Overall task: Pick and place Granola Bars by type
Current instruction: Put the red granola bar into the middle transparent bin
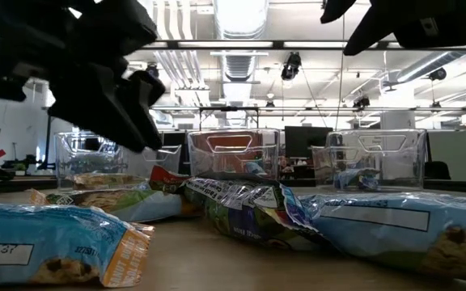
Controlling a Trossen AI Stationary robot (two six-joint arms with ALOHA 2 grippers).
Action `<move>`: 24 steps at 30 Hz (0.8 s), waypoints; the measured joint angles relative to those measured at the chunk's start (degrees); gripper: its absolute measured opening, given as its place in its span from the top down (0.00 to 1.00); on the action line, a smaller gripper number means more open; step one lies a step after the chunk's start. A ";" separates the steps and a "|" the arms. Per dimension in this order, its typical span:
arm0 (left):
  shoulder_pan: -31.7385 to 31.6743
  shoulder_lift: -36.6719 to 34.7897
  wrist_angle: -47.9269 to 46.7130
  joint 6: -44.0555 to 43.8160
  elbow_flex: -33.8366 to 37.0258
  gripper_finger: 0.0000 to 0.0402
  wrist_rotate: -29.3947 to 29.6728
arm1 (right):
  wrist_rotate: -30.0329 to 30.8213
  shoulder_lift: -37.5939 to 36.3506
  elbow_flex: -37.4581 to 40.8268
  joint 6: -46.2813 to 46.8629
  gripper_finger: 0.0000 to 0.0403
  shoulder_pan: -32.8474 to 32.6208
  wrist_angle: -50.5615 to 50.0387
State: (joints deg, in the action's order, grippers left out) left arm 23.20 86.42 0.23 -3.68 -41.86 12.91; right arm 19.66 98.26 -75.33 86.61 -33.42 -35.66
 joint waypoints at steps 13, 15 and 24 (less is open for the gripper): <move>-0.24 1.99 -10.21 8.51 -7.57 0.68 1.57 | -0.17 0.07 0.30 0.31 0.67 -2.25 -0.59; -0.22 1.91 -10.48 9.76 -8.34 0.68 6.84 | -0.17 0.07 0.49 0.29 0.67 -2.36 -0.65; -4.50 3.01 -13.63 -1.34 -11.74 0.68 7.94 | -0.15 0.07 0.61 -0.91 0.67 -2.35 -1.90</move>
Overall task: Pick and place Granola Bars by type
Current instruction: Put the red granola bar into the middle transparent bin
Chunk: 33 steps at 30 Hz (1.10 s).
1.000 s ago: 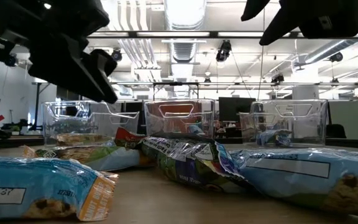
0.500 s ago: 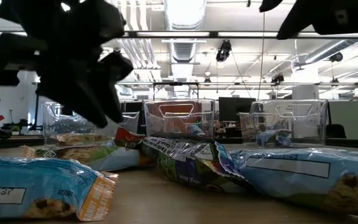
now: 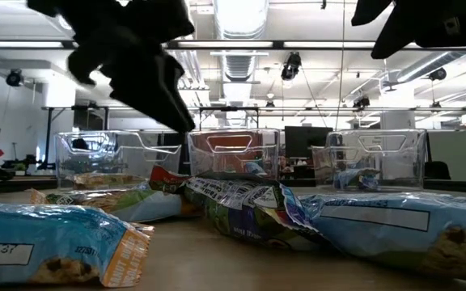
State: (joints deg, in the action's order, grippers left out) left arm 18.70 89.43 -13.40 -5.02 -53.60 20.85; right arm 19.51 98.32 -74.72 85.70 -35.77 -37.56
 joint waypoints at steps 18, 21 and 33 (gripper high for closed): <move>-1.48 0.04 -5.12 6.74 -0.09 0.51 -11.11 | 0.20 -0.02 0.02 -1.26 0.67 0.02 -2.71; -1.46 0.73 -5.12 9.85 0.05 0.51 -13.80 | 0.22 -0.02 0.02 -1.26 0.67 0.02 -2.71; -1.97 6.26 -5.70 15.83 0.36 0.51 -14.35 | 1.67 -0.09 0.22 -0.33 0.67 0.02 -2.71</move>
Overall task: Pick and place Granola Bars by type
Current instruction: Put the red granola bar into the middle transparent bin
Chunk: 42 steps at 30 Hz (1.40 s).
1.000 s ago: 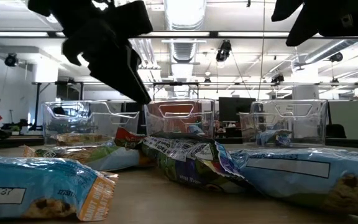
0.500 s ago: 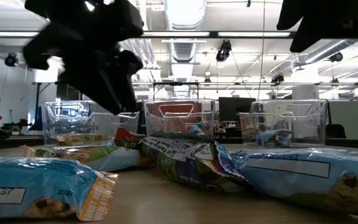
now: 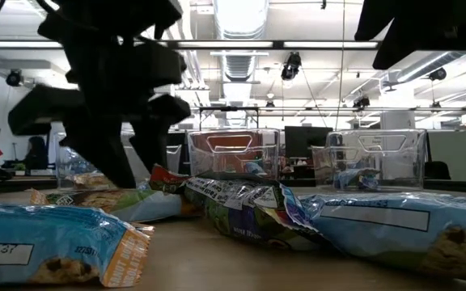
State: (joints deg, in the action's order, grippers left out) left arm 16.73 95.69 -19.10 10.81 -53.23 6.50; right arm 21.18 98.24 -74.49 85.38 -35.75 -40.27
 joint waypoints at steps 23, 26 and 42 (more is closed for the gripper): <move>-0.24 2.37 -1.39 -8.72 -0.19 0.75 -1.39 | 2.28 0.00 0.72 0.16 0.68 0.00 -0.42; -0.57 0.92 -2.53 -15.17 -0.56 0.80 -0.73 | 2.88 -0.02 0.72 0.16 0.69 0.00 -0.48; -25.00 -11.80 14.65 -57.78 -4.11 0.85 -8.65 | 16.07 -3.29 0.72 5.03 0.69 0.50 -2.99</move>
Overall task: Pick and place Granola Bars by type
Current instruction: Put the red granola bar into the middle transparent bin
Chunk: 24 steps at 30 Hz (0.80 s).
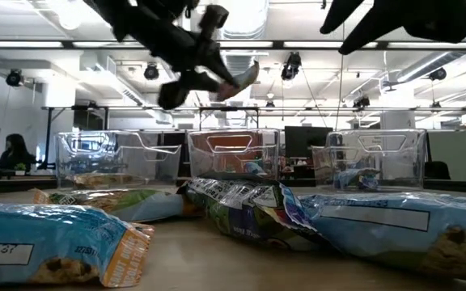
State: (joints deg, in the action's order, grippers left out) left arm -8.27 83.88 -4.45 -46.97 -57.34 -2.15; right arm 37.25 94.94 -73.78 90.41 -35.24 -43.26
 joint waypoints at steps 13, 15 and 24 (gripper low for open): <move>-15.36 10.46 11.61 -12.79 -0.09 0.85 -11.77 | 1.70 -0.93 0.00 -0.50 0.69 0.15 -0.59; -15.36 11.19 11.52 -11.51 -0.04 0.85 -11.70 | 2.01 -0.95 0.00 -0.61 0.69 0.15 -1.16; -15.35 11.73 13.02 -10.15 -1.85 0.79 -7.27 | 4.03 -1.21 -0.02 -0.39 0.68 0.15 -4.16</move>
State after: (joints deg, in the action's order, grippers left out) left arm -23.62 95.61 8.57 -57.12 -59.19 -9.42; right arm 41.28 93.73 -73.80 90.02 -35.09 -47.41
